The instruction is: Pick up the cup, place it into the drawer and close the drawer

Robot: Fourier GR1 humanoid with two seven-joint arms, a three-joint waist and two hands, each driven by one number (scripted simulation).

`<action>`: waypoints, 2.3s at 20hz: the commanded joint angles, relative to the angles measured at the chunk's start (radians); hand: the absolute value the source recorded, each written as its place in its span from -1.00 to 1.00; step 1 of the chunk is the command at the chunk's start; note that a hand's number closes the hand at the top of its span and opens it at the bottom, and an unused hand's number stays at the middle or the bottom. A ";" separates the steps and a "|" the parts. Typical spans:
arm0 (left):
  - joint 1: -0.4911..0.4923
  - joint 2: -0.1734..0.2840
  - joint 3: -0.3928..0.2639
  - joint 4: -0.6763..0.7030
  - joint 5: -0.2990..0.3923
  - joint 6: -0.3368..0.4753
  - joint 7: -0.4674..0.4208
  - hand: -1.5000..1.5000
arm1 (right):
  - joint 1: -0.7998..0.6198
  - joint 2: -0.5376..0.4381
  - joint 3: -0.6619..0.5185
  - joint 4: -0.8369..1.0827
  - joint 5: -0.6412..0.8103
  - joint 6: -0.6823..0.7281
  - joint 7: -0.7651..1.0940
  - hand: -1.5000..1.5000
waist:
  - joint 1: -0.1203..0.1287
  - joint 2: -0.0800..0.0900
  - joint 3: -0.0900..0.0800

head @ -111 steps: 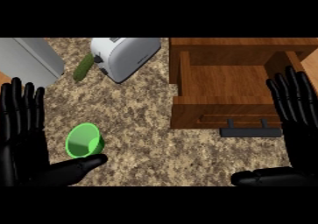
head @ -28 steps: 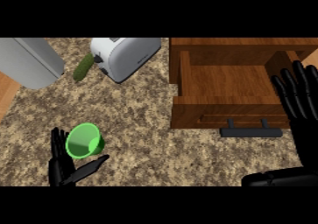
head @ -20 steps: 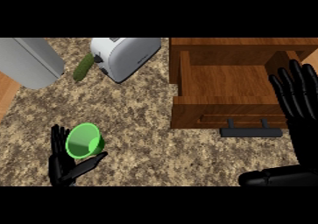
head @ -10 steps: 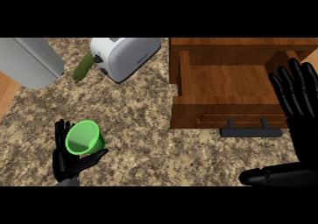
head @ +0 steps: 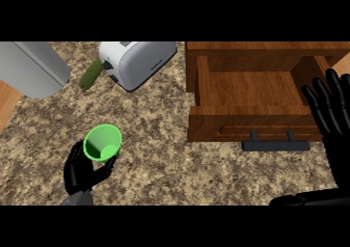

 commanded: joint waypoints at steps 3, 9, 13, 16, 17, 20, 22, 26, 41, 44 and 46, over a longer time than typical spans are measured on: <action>-0.011 -0.048 -0.030 -0.001 -0.034 0.102 -0.124 1.00 | 0.014 0.003 -0.013 0.083 0.002 0.036 -0.097 -1.00 | 0.002 0.000 0.000; -0.059 0.027 -0.033 -0.041 -0.061 0.049 -0.054 1.00 | -0.058 -0.040 -0.058 0.012 -0.047 0.012 0.034 -1.00 | 0.001 -0.001 0.000; -0.088 0.079 -0.056 0.043 -0.086 -0.084 -0.082 1.00 | -0.056 0.019 0.015 0.035 0.022 -0.029 0.010 -1.00 | 0.001 0.001 0.000; -0.120 0.111 -0.048 -0.001 -0.057 -0.143 -0.051 1.00 | -0.009 0.045 0.060 0.048 0.081 -0.025 -0.055 -1.00 | 0.002 0.001 0.000; -0.088 0.098 -0.070 -0.088 -0.057 -0.133 -0.026 1.00 | -0.017 -0.026 -0.044 -0.052 -0.050 0.000 0.063 -1.00 | 0.002 -0.003 0.000; -0.110 0.063 -0.099 -0.162 -0.054 -0.115 0.020 1.00 | 0.001 -0.007 -0.023 0.016 -0.003 0.006 -0.013 -1.00 | 0.002 -0.002 0.001; -0.078 0.093 -0.149 -0.305 -0.066 -0.117 0.126 1.00 | -0.025 0.008 0.008 -0.016 0.021 -0.031 0.042 -1.00 | 0.010 -0.006 0.001; -0.014 0.063 -0.210 -0.506 -0.070 -0.082 0.238 1.00 | -0.051 0.008 0.005 0.020 0.020 -0.034 0.048 -1.00 | 0.013 -0.004 0.001; -0.328 0.009 -0.232 -0.803 -0.061 0.176 0.729 1.00 | 0.022 -0.044 -0.091 0.053 -0.069 0.067 -0.064 -1.00 | -0.001 -0.001 0.001; -0.460 -0.038 -0.264 -0.774 -0.132 0.282 0.779 1.00 | -0.075 -0.020 -0.059 0.131 -0.002 0.016 -0.064 -1.00 | -0.001 0.001 0.001; -0.459 -0.004 -0.222 -0.730 -0.115 0.238 0.766 1.00 | -0.079 -0.033 -0.045 0.012 -0.013 -0.019 0.079 -1.00 | -0.002 -0.001 0.000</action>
